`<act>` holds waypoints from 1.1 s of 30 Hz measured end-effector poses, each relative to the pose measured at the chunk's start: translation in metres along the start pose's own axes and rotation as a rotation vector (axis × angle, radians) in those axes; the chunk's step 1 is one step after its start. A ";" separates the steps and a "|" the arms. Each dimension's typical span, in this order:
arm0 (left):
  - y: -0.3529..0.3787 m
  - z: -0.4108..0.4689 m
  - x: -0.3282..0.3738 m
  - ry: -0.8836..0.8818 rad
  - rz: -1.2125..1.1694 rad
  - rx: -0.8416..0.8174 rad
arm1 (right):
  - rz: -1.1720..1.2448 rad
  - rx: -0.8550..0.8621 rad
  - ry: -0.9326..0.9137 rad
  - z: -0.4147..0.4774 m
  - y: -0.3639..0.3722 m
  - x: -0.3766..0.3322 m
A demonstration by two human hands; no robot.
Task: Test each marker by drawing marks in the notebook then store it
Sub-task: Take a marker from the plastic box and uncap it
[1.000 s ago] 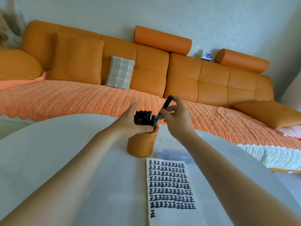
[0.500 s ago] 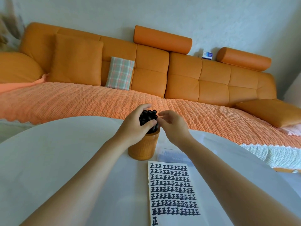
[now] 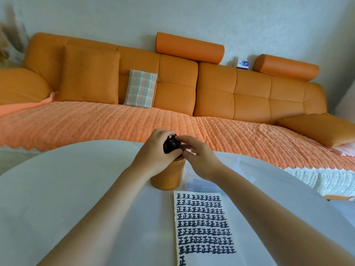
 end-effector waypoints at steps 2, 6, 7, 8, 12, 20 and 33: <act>-0.002 -0.001 -0.001 -0.034 -0.041 0.001 | -0.054 -0.010 -0.031 -0.003 0.004 -0.004; -0.002 0.001 -0.003 -0.073 -0.027 -0.037 | -0.138 -0.035 -0.045 -0.007 0.009 -0.003; -0.003 0.001 -0.002 -0.083 -0.032 -0.038 | -0.129 -0.046 -0.030 -0.007 0.008 -0.001; -0.004 0.001 -0.002 -0.090 -0.030 -0.033 | -0.113 -0.058 -0.010 -0.008 0.007 0.000; -0.007 -0.010 0.001 -0.115 -0.050 0.014 | -0.184 0.002 0.032 -0.014 -0.012 0.004; -0.001 -0.048 -0.014 -0.272 -0.072 0.008 | -0.793 -0.283 0.328 -0.022 -0.034 0.055; 0.006 -0.053 -0.009 -0.253 -0.002 0.084 | -0.678 -0.337 0.424 -0.015 -0.030 0.074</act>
Point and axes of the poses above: each hand's wrist, its own z-axis towards the middle knuckle, its own y-axis out of the palm, x = y × z, the point moved 7 cm from there along z, towards the middle knuckle, and after that the axes turned 13 degrees about y, right-handed, at the moved point
